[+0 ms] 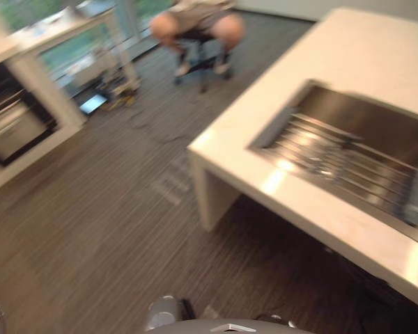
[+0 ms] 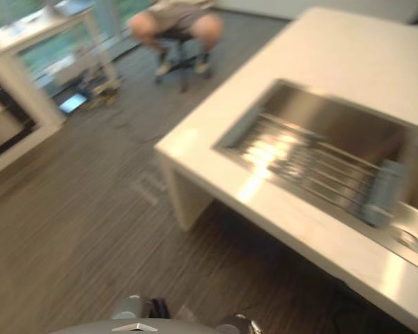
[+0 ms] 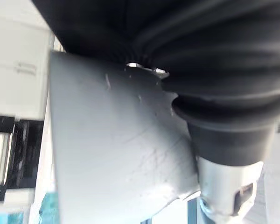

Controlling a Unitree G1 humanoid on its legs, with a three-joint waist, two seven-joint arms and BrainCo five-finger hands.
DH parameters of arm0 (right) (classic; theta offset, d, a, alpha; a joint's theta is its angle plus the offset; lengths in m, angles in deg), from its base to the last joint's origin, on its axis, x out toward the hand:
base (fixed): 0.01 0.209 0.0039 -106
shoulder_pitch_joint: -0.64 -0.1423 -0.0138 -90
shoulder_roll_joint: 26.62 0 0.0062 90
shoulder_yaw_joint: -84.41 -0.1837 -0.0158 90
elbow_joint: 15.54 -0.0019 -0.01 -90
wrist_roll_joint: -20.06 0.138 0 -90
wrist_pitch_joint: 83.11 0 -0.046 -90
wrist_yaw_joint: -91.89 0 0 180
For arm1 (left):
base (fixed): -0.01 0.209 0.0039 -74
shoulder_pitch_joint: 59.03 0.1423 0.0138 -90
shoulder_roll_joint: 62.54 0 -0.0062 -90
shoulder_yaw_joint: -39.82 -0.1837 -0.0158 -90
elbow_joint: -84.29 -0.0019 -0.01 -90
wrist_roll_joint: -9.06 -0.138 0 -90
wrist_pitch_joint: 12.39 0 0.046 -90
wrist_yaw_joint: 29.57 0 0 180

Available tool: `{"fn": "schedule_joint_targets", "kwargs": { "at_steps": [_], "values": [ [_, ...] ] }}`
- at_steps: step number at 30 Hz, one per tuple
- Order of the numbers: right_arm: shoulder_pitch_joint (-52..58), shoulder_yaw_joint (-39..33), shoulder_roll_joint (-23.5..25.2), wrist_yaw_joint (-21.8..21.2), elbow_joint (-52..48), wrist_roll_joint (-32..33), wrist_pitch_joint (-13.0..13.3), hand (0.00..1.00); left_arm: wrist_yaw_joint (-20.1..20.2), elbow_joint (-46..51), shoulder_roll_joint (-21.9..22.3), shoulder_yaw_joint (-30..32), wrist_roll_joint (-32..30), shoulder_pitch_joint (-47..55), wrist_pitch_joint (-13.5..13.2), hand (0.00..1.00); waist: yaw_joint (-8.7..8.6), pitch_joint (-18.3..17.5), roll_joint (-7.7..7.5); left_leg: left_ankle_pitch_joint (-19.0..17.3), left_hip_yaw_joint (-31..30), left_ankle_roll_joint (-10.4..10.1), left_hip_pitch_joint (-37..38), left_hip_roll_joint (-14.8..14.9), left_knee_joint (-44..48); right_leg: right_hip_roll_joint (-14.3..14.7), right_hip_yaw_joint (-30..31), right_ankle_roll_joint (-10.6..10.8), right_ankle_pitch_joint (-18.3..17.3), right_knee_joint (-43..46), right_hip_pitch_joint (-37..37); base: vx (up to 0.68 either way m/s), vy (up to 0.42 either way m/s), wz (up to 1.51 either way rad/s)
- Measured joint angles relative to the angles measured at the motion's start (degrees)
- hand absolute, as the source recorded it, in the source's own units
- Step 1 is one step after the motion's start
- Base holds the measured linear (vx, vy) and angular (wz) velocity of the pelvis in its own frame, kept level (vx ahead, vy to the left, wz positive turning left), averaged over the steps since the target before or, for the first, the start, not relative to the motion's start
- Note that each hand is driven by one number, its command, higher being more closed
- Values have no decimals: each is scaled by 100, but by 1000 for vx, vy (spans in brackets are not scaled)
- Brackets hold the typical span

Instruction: Walk over to the sink, pick up the cup, carry it to the dishwasher, place the cup inside the dishwasher, then close the dishwasher door

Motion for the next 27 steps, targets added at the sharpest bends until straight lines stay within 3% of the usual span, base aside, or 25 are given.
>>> {"fn": "schedule_joint_targets", "kwargs": {
  "at_steps": [1, 2, 3, 5, 7, 9, 11, 12, 13, 14, 15, 16, 17, 20, 21, 23, 25, 27],
  "values": [
    [76, -103, -29, -9, 137, -17, 122, 0, 78, -119, -2, -2, 37, -102, 67, 100, -64, 28, 18, -392, 906, -605, 362, 504, 647, -201, -477, 246, -13, 204, 214, 496, 61, 323],
    [160, -167, -40, -34, 117, -17, 224, 0, 97, -235, -21, -26, 43, -94, 130, 100, -47, 52, 78, -237, 1117, -1096, 586, 565, 443, -290, -650, 297, -61, 325, 334, 225, 182, 187],
    [271, -345, -60, -129, 164, -18, 434, 0, 97, -318, -78, -107, 84, -112, 382, 100, -17, 63, 150, -173, 1359, -1152, 822, 306, -104, -489, -952, 361, -53, 453, 469, -16, 263, 138],
    [350, -386, 5, -128, 169, -50, 640, 0, 110, -201, -241, -139, 90, -47, 587, 100, 71, -2, 210, -62, 1453, -1027, 1134, -14, -895, -654, -1217, 497, -123, 568, 624, -50, 252, 93],
    [305, -369, 81, -53, 156, -355, 848, 0, 133, 41, -257, -243, 207, 135, 911, 100, 208, -151, 125, 96, 1249, -912, 1199, -282, -1261, -791, -1340, 543, 7, 591, 720, -12, 150, 45],
    [281, -350, 145, 98, 53, -465, 893, 0, 211, 215, -222, -519, 281, 340, 1060, 100, 202, -180, 108, 163, 991, -833, 1153, -397, -1360, -842, -1436, 506, 114, 602, 828, -18, 123, 79],
    [398, -417, 214, 190, -111, -474, 869, 0, 599, 642, 160, -1457, 359, 489, 1036, 100, 123, -218, 134, 269, 200, -659, 1080, -611, -1485, -975, -418, -81, 129, 959, 763, 63, 351, 184],
    [463, -487, 290, 266, -152, -467, 858, 0, 839, 750, 353, -2052, 364, 505, 873, 100, 32, -256, 181, 289, -330, -579, 1015, -658, -1463, -947, 643, -178, -190, 1319, 506, 102, 402, 169],
    [467, -486, 311, 283, -170, -469, 855, 0, 880, 748, 396, -2187, 365, 504, 835, 100, 3, -256, 183, 306, -470, -569, 994, -668, -1453, -858, 953, -71, -309, 1319, 488, 51, 383, 194],
    [490, -464, 371, 288, -256, -466, 818, 0, 978, 733, 544, -2581, 355, 465, 770, 100, -80, -244, 191, 352, -928, -565, 913, -681, -1404, -490, 1895, 135, -602, 1152, 449, -37, 260, 214],
    [496, -360, 426, 266, -315, -466, 760, 0, 1040, 706, 740, -3094, 259, 412, 678, 100, -122, -201, 96, 419, -1486, -619, 863, -742, -1379, 38, 3180, 361, -829, 934, 358, -70, 246, 227],
    [497, -308, 441, 246, -327, -466, 744, 0, 1044, 689, 805, -3261, 166, 400, 647, 100, -122, -187, 87, 429, -1684, -633, 838, -769, -1376, 206, 3583, 439, -881, 874, 311, -82, 129, 216],
    [494, -141, 458, 239, -395, -470, 731, 0, 1034, 659, 911, -3554, 36, 362, 633, 100, -140, -176, -35, 439, -1930, -648, 870, -775, -1378, 455, 4140, 529, -937, 806, 264, -58, 56, 161],
    [340, 238, 470, 236, -493, -601, 625, 0, 901, 417, 950, -4325, -197, 26, 670, 100, -113, -237, -373, 532, -2267, -594, 960, -831, -1413, 484, 4370, 554, -544, 364, 309, -50, -12, 135],
    [84, 318, 474, 173, -387, -707, 605, 0, 827, 392, 953, -4592, -339, -80, 700, 100, -133, -260, -622, 521, -2007, -612, 951, -870, -1406, 269, 4333, 769, -114, 225, 322, 19, -197, 90],
    [-461, 369, 295, 69, -34, -731, 596, 0, 783, 278, 1233, -5036, -518, -107, 751, 100, -126, -302, -620, 581, -1753, -699, 951, -759, -1497, 226, 4136, 851, -185, 160, 381, 29, -224, 71],
    [-966, 673, -71, 117, -19, -678, 400, 0, 770, 280, 1509, -5544, -747, -54, 854, 100, -121, -210, -327, 832, -1720, -857, 1001, -676, -1736, 270, 3890, 831, -127, -40, 490, 49, -134, 47],
    [-1135, 786, -153, 177, -44, -631, 230, 0, 710, 280, 1531, -5611, -920, -7, 944, 100, -40, -217, -204, 850, -1745, -851, 1083, -650, -1735, 327, 3831, 819, -72, -242, 694, 88, -122, 23]
  ]
}}
